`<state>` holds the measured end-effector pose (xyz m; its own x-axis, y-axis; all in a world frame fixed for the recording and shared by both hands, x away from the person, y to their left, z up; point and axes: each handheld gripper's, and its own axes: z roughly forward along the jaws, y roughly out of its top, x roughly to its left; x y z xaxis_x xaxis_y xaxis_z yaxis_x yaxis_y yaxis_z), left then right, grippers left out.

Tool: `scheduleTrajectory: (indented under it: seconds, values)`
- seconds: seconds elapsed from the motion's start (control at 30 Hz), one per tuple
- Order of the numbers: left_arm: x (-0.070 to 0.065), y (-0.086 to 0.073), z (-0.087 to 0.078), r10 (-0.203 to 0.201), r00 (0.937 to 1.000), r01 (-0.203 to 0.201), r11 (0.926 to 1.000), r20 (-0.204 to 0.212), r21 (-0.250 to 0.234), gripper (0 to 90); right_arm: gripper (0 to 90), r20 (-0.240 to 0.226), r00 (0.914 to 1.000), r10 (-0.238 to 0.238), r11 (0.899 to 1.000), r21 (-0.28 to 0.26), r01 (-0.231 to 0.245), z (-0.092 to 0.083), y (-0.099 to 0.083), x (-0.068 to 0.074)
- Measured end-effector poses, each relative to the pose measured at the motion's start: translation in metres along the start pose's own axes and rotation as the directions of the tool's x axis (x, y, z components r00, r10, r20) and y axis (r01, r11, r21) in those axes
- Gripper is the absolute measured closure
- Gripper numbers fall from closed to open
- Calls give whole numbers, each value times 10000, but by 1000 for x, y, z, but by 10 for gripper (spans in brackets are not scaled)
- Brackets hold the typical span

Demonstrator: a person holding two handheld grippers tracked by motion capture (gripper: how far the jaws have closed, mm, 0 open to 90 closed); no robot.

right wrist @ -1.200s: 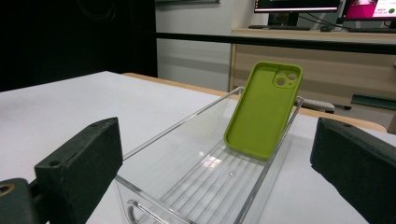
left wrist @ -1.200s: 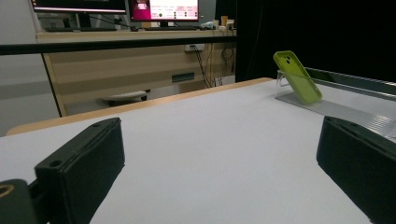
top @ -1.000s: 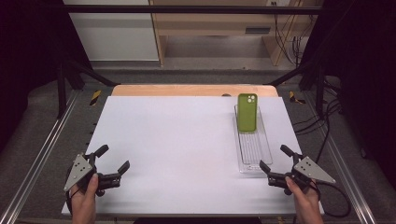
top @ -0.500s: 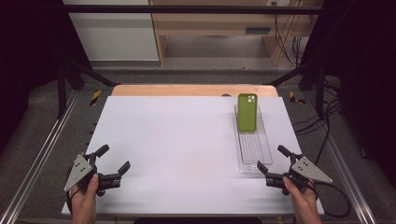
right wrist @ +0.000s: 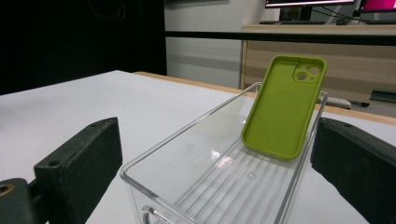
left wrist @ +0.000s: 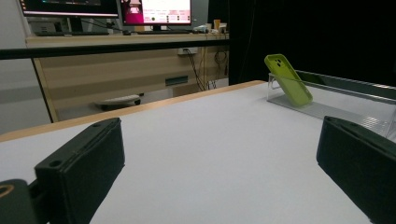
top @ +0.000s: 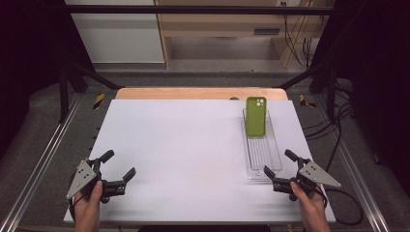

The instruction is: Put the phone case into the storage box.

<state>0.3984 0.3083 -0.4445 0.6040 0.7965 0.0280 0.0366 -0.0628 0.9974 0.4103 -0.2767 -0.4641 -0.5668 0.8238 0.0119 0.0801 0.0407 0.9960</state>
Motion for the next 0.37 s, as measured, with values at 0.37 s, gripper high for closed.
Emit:
scheduleTrajectory:
  seconds: [0.37]
  values:
    - [-1, 0, 1, 40, 10000, -40, 10000, 75, -7, 5, 26, -60, 9999, 105, 9997, 222, -104, 3, -5, -3]
